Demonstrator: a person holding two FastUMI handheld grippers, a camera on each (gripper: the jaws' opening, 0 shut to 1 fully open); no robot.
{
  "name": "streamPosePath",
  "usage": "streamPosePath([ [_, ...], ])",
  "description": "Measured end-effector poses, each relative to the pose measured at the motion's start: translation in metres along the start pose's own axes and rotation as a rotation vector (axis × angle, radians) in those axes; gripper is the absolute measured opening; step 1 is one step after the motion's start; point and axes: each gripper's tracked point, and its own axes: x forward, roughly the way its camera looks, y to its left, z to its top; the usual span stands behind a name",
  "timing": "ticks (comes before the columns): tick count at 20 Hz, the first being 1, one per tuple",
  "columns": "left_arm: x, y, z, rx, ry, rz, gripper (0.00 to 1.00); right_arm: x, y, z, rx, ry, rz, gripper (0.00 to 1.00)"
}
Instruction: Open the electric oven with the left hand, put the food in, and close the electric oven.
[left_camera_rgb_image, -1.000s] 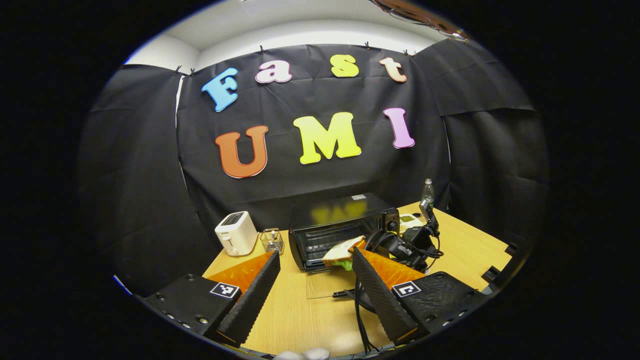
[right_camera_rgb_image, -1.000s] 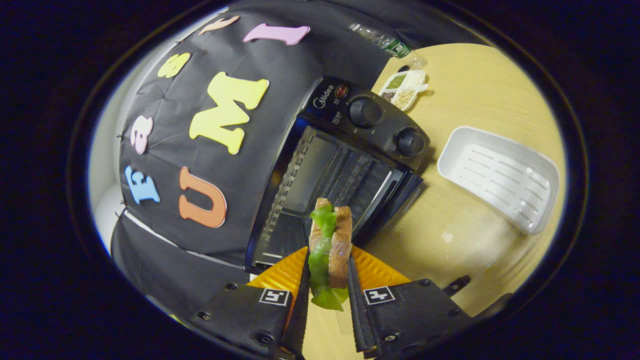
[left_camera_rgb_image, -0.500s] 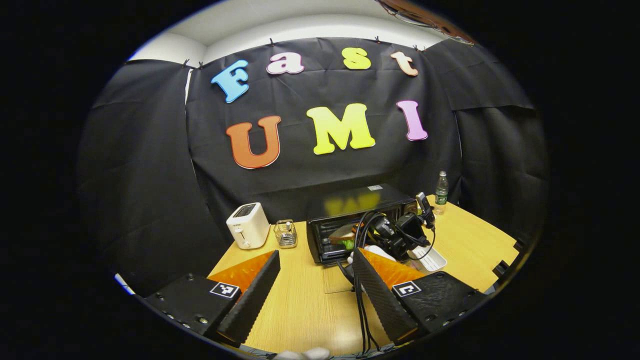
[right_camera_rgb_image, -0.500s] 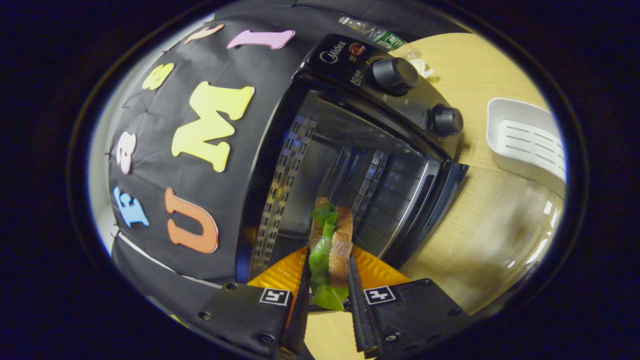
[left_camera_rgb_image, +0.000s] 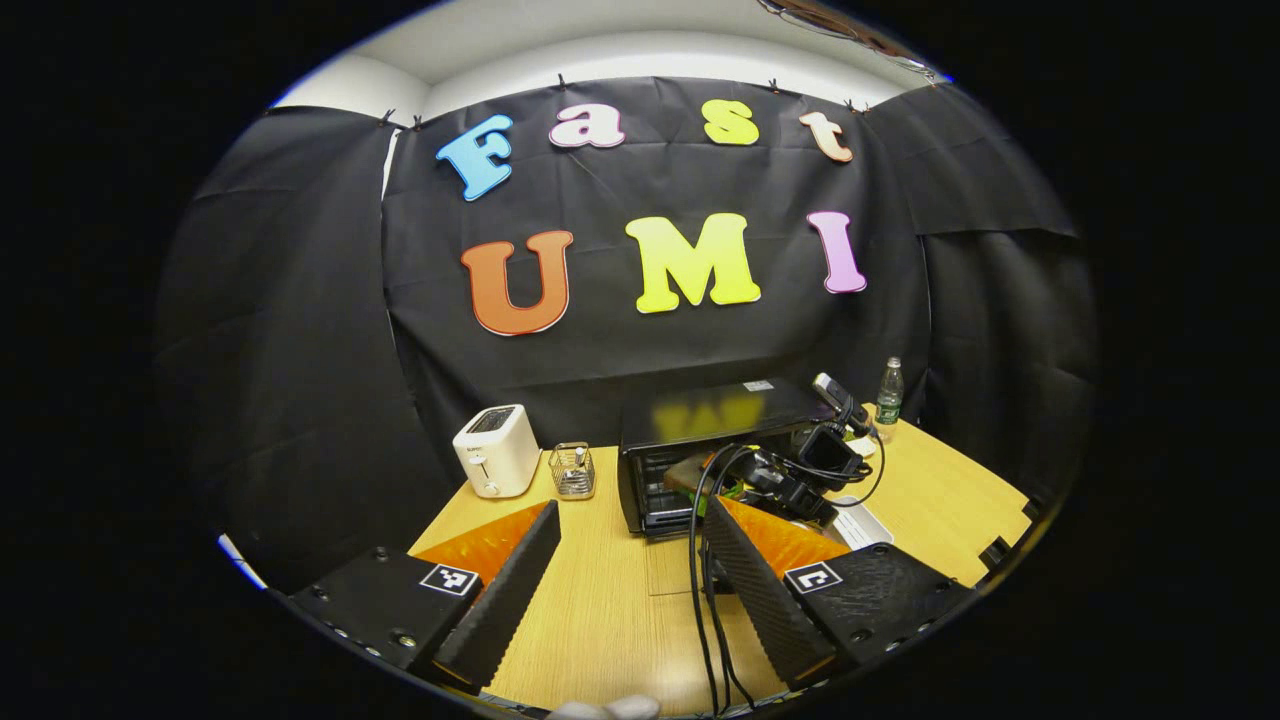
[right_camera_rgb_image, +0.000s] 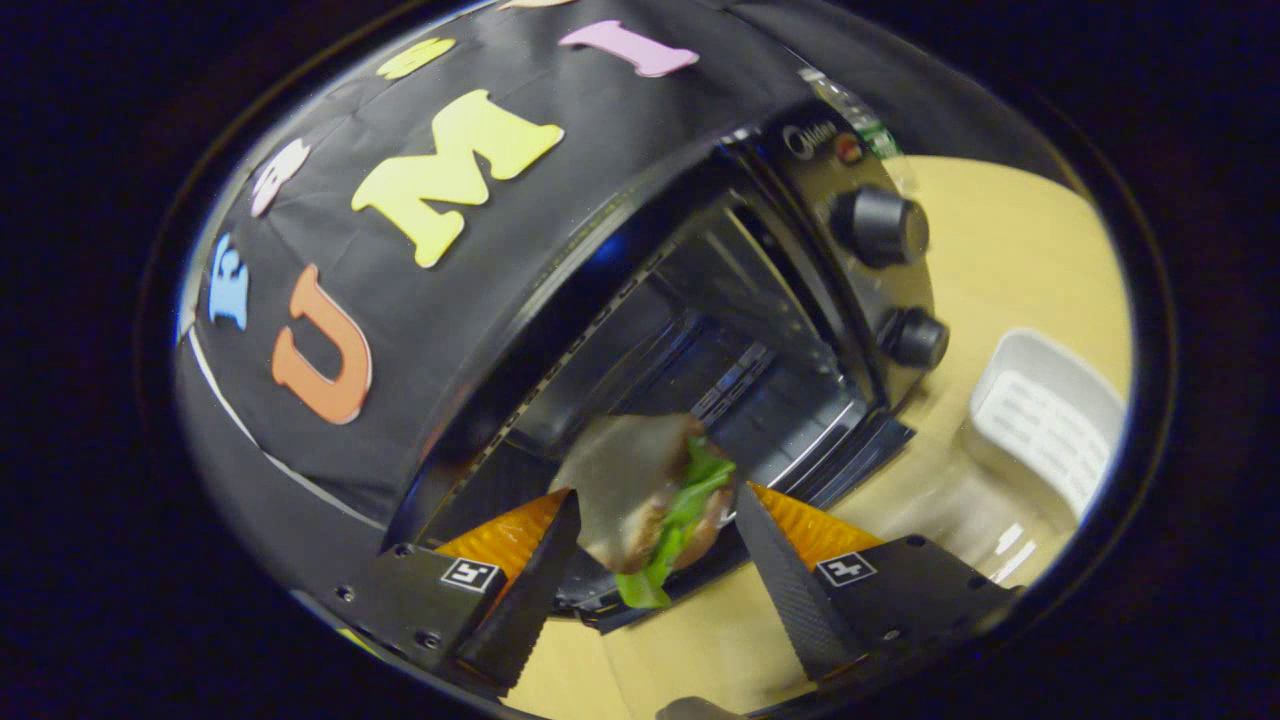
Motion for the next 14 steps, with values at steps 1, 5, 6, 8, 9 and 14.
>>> streamPosePath([
  [1, 0.0, 0.001, 0.002, -0.004, -0.01, 0.004, 0.95, -0.004, 0.003, 0.004, -0.013, 0.0, 0.017, 1.0],
  [5, 0.001, 0.003, 0.003, -0.02, -0.017, 0.016, 0.95, -0.035, -0.021, 0.011, -0.133, 0.029, -0.012, 1.0],
  [6, 0.001, 0.002, 0.0, -0.023, -0.015, 0.019, 0.96, -0.047, -0.027, 0.017, -0.168, 0.027, -0.018, 1.0],
  [8, 0.002, 0.001, -0.005, -0.029, -0.005, 0.021, 0.95, -0.074, -0.036, 0.028, -0.23, 0.031, -0.013, 0.89],
  [9, 0.001, 0.0, -0.008, -0.031, 0.001, 0.023, 0.95, -0.09, -0.044, 0.035, -0.28, 0.026, -0.014, 0.89],
  [14, 0.005, -0.014, -0.025, -0.03, 0.023, 0.024, 0.95, -0.174, -0.077, 0.081, -0.489, -0.035, -0.029, 0.89],
])
